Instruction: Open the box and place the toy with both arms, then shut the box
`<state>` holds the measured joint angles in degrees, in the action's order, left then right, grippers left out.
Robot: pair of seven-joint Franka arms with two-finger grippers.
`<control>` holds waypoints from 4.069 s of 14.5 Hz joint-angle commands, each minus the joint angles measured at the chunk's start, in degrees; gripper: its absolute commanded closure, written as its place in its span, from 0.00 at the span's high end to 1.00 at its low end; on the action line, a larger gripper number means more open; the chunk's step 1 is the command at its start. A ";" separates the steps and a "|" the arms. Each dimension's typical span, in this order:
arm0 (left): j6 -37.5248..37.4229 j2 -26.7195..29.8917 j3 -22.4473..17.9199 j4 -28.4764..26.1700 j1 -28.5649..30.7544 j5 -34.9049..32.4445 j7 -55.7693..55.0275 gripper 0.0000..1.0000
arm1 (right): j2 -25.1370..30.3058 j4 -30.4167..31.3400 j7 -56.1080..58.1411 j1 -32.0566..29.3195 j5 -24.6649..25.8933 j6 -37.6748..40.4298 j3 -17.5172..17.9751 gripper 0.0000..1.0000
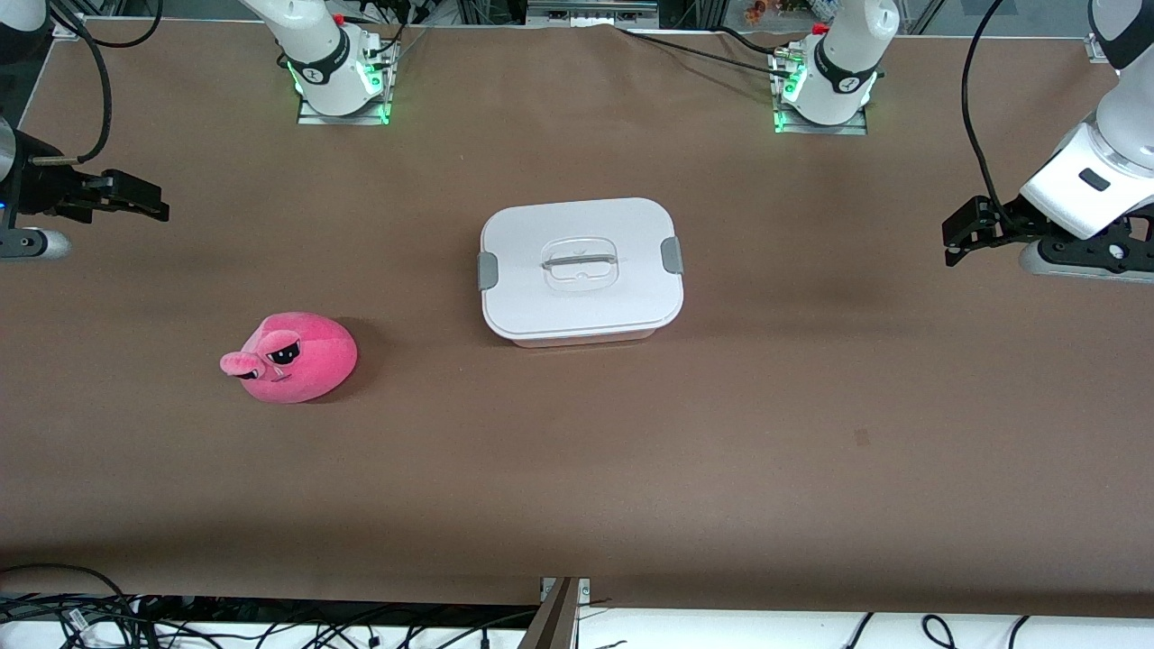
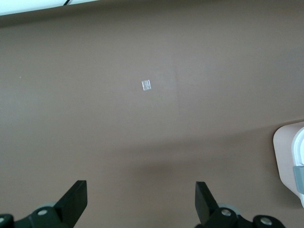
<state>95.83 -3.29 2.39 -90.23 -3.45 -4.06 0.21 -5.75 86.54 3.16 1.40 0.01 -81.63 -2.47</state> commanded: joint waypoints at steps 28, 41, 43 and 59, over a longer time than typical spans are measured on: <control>-1.29 -15.76 11.49 3.40 -20.54 5.11 11.96 1.00 | -9.53 -1.55 0.62 -0.08 0.52 -2.64 0.54 1.00; 20.36 -27.12 13.79 3.13 -25.90 10.03 28.00 1.00 | -16.83 13.22 19.77 0.10 0.08 -28.48 2.02 1.00; 20.45 -28.34 13.79 3.13 -26.35 10.21 31.23 1.00 | -17.27 14.35 19.78 0.27 -0.36 -31.64 2.73 1.00; 22.03 -28.44 15.28 3.40 -25.03 14.07 41.53 0.00 | -21.06 13.66 21.36 0.27 -0.97 -43.88 5.11 0.00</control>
<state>118.91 -32.62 16.66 -87.75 -28.87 8.07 40.47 -26.88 100.61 23.30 1.89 -0.16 -125.39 2.08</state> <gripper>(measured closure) 0.925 0.828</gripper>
